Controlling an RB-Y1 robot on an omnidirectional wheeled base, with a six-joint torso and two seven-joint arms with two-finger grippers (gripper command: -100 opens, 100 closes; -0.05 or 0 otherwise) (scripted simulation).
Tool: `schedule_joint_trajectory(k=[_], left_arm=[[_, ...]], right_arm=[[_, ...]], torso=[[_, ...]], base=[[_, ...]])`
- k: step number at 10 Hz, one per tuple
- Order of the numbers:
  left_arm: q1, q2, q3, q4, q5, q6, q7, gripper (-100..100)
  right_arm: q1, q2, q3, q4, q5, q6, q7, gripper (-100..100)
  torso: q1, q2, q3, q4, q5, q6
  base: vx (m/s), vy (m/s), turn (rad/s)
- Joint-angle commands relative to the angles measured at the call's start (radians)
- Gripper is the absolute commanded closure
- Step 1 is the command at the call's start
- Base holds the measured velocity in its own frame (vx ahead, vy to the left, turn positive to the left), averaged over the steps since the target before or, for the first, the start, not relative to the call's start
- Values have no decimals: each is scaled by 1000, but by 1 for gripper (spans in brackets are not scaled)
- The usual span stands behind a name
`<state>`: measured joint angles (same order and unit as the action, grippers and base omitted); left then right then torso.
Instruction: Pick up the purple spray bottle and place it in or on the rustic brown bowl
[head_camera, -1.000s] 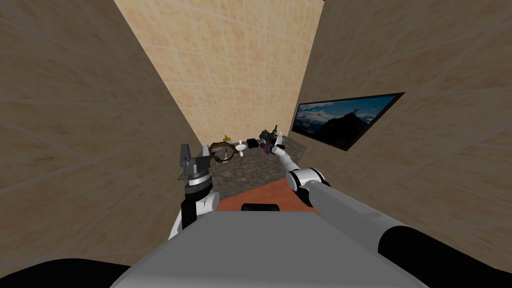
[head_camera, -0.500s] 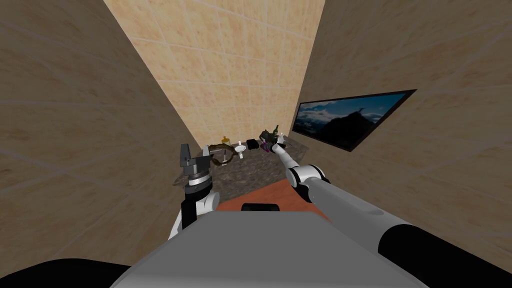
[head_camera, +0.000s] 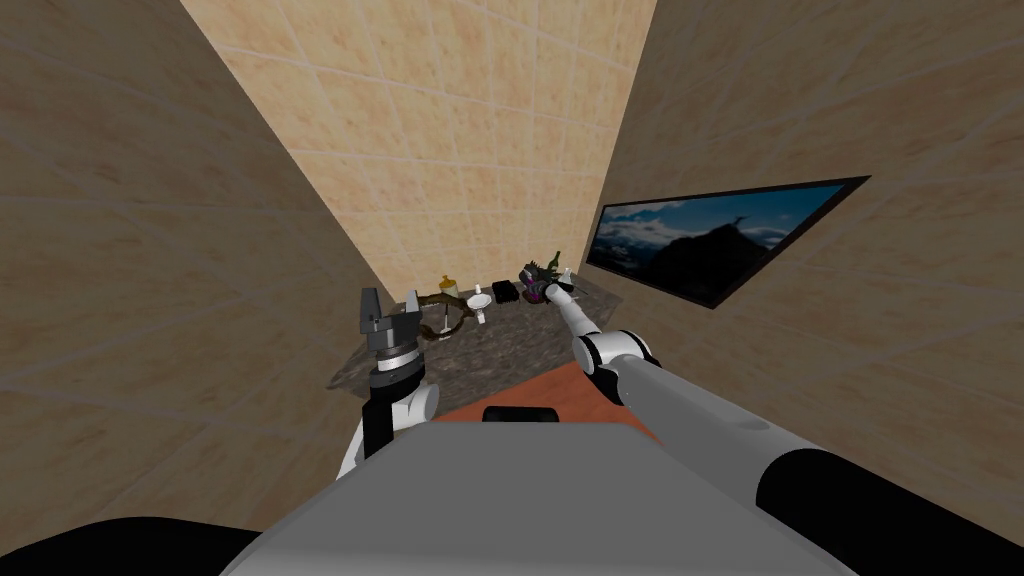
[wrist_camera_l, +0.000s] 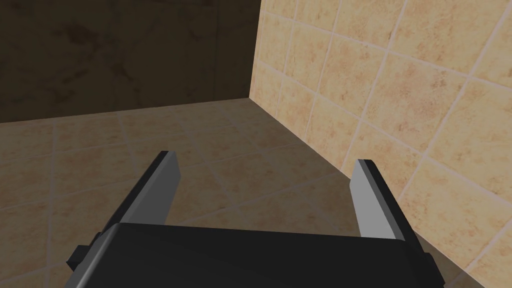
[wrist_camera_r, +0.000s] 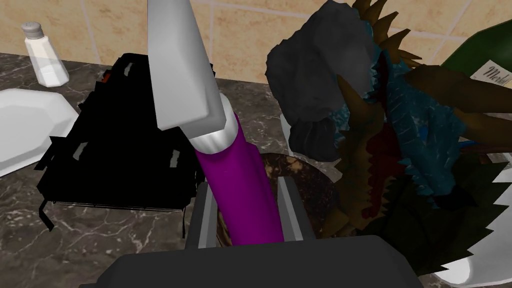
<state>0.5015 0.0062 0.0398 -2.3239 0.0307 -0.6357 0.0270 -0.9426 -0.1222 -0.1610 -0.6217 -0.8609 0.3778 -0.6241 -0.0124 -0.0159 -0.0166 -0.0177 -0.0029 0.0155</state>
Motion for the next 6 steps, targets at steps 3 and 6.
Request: schedule_joint_trajectory(k=[3, 6], left_arm=[[0, 0, 0, 0, 0, 0, 0, 0], [0, 0, 0, 0, 0, 0, 0, 0]], right_arm=[[4, -7, -22, -48, -10, 7, -55, 100], [4, -6, -29, -60, -9, 7, -68, 100]], torso=[[-3, -2, 0, 1, -1, 2], [-4, 2, 2, 1, -2, 2]], base=[[122, 27, -54], [66, 13, -20]])
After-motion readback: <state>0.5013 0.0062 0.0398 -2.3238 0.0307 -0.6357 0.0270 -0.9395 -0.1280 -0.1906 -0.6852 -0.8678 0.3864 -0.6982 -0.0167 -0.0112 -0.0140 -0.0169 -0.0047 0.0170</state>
